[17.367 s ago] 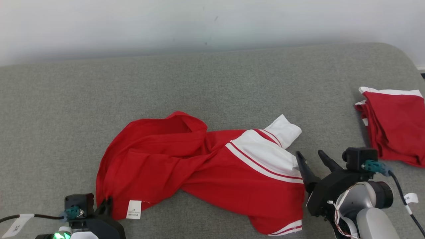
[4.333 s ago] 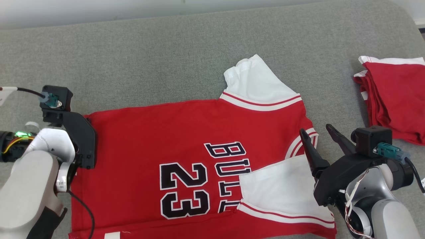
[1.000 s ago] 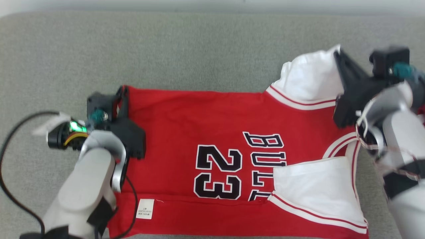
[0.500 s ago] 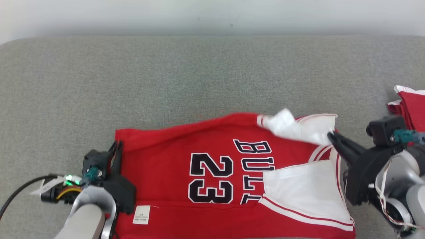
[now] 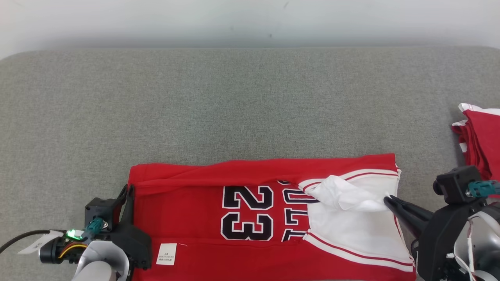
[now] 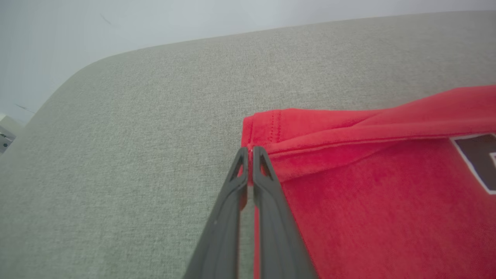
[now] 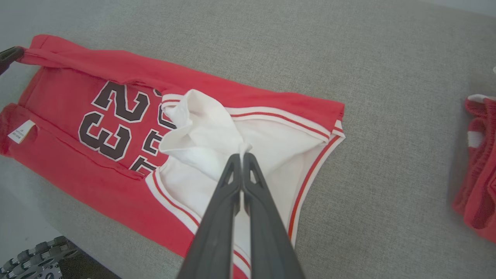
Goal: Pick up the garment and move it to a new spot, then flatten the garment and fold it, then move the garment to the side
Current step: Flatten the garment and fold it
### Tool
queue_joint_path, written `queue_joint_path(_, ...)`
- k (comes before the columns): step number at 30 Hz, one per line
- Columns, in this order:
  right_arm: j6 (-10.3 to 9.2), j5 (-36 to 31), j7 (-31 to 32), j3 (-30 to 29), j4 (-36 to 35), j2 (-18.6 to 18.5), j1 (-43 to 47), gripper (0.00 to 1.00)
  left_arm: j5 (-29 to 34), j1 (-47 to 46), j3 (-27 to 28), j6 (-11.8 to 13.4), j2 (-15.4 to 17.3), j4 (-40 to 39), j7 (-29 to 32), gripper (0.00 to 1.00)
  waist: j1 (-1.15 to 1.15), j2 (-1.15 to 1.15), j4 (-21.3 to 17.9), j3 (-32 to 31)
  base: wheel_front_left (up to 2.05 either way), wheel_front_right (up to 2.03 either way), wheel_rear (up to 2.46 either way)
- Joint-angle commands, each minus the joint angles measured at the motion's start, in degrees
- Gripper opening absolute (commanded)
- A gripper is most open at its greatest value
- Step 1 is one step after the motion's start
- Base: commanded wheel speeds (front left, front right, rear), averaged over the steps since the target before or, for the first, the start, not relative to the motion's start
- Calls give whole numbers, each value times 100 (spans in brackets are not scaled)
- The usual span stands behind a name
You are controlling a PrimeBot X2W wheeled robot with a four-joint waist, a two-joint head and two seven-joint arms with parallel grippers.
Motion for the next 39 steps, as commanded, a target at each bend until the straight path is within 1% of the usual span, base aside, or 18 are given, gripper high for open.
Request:
queue_joint_path(1,-15,38,34,-36,-57,28,86,0,-15,97,30,44,31,-31,-47,0,0,0,-5,-8,0,0,0)
queue_joint_path(6,-15,51,417,-245,-280,146,395,0,-121,245,113,94,48,-271,-145,0,0,0,-38,-28,0,0,0)
queue_joint_path(13,-15,139,928,-314,-491,306,726,0,-270,591,205,279,53,-582,-193,0,0,0,-79,-24,0,0,0)
queue_joint_path(20,-15,113,1282,-345,-538,486,906,0,-313,857,221,416,86,-764,-82,0,0,0,-58,-43,0,0,0)
queue_joint_path(25,-15,57,1352,-372,-481,587,927,0,-355,979,199,531,80,-810,43,0,0,0,-44,-51,0,0,0)
queue_joint_path(26,-15,34,1310,-407,-449,627,912,42,-390,1023,203,548,60,-797,94,0,0,0,-43,-54,0,0,0)
queue_joint_path(27,-15,9,1316,-416,-396,665,917,100,-404,1048,195,558,53,-790,122,31,0,0,-42,-59,0,0,0)
queue_joint_path(28,-15,-1,1341,-413,-357,700,941,100,-431,1047,214,596,44,-800,130,100,0,0,-41,-66,0,0,0)
queue_joint_path(30,-15,-6,1346,-401,-348,730,958,100,-419,1054,224,612,47,-813,110,100,0,0,-40,-77,0,0,0)
queue_joint_path(34,-15,26,1365,-380,-318,842,1031,100,-435,1220,239,736,20,-842,43,100,0,0,-41,-122,0,0,0)
queue_joint_path(37,-15,30,1315,-442,-329,925,1119,100,-481,1342,340,811,-29,-928,-196,100,0,0,-23,-175,0,0,0)
queue_joint_path(39,-15,4,1177,-498,-369,978,1150,100,-505,1438,426,835,-78,-1017,-487,100,0,0,2,-225,0,0,0)
